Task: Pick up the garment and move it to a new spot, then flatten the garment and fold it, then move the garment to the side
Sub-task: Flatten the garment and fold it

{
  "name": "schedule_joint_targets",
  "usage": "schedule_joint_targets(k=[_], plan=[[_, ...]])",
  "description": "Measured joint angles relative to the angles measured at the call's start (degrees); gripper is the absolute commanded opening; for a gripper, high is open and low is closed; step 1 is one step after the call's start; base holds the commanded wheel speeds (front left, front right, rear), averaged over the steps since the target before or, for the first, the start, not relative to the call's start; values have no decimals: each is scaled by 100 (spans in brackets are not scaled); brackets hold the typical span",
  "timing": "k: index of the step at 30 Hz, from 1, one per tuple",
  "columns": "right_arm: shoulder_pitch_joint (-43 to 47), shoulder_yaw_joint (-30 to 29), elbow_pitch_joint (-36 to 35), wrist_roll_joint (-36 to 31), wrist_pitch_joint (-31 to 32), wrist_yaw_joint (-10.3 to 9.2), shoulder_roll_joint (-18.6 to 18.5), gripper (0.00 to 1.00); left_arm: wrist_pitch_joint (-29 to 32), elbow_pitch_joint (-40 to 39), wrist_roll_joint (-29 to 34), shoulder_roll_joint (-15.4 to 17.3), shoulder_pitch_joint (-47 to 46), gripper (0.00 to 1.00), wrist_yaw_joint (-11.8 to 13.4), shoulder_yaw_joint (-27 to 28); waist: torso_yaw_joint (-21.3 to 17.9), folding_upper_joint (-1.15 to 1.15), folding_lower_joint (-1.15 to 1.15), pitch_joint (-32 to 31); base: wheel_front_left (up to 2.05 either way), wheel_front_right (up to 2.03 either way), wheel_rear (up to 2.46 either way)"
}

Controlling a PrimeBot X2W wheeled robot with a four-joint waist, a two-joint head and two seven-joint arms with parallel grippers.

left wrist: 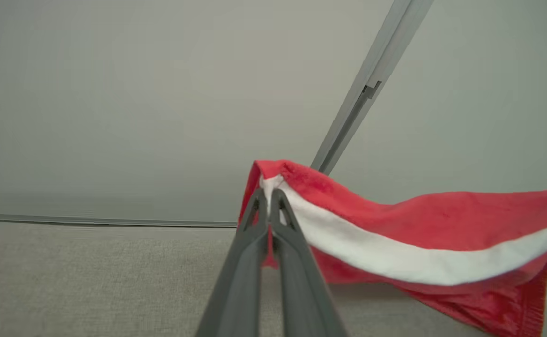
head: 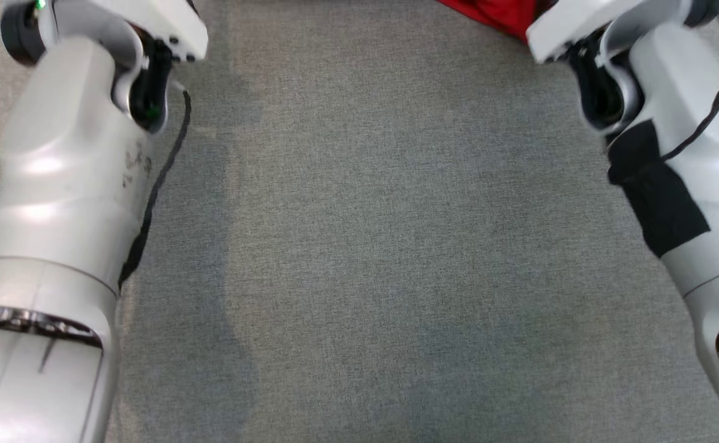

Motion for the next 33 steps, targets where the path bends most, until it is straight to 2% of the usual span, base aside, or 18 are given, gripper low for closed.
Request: schedule_joint_targets(k=[6,11,17,19,22,23,29,33], plan=[[808,269,-103,352,0,0,-16,0,-238,-104,-324,-85,855,0,-1,-204,8,0,0,-14,0,0,0],[2005,443,-871,495,0,0,-168,0,-328,-526,-485,9,1794,0,-1,-378,38,0,0,-271,0,0,0],[3507,360,-1800,501,0,-1,-336,0,-337,-1848,-437,416,3295,0,-2,-12,1,0,0,-696,0,0,0],[4174,174,-2250,441,0,-1,-378,0,-337,-2512,-280,468,4157,0,-2,135,-39,0,0,-927,0,0,0],[4771,4,-2685,303,-1,-1,-495,0,-337,-3121,-93,515,4913,0,-2,230,-55,0,0,-1158,0,0,0],[4771,4,-2685,303,-1,-1,-495,0,-337,-3121,-93,515,4913,0,-2,230,-55,0,0,-1158,0,0,0],[5932,-138,-3494,60,0,-1,-699,0,-337,-4150,170,621,6229,0,3,437,-23,0,0,-1596,0,0,0],[6757,-383,-3894,-83,-1,0,-765,0,-334,-4771,212,703,7015,0,126,493,33,0,0,-1877,0,0,0]])
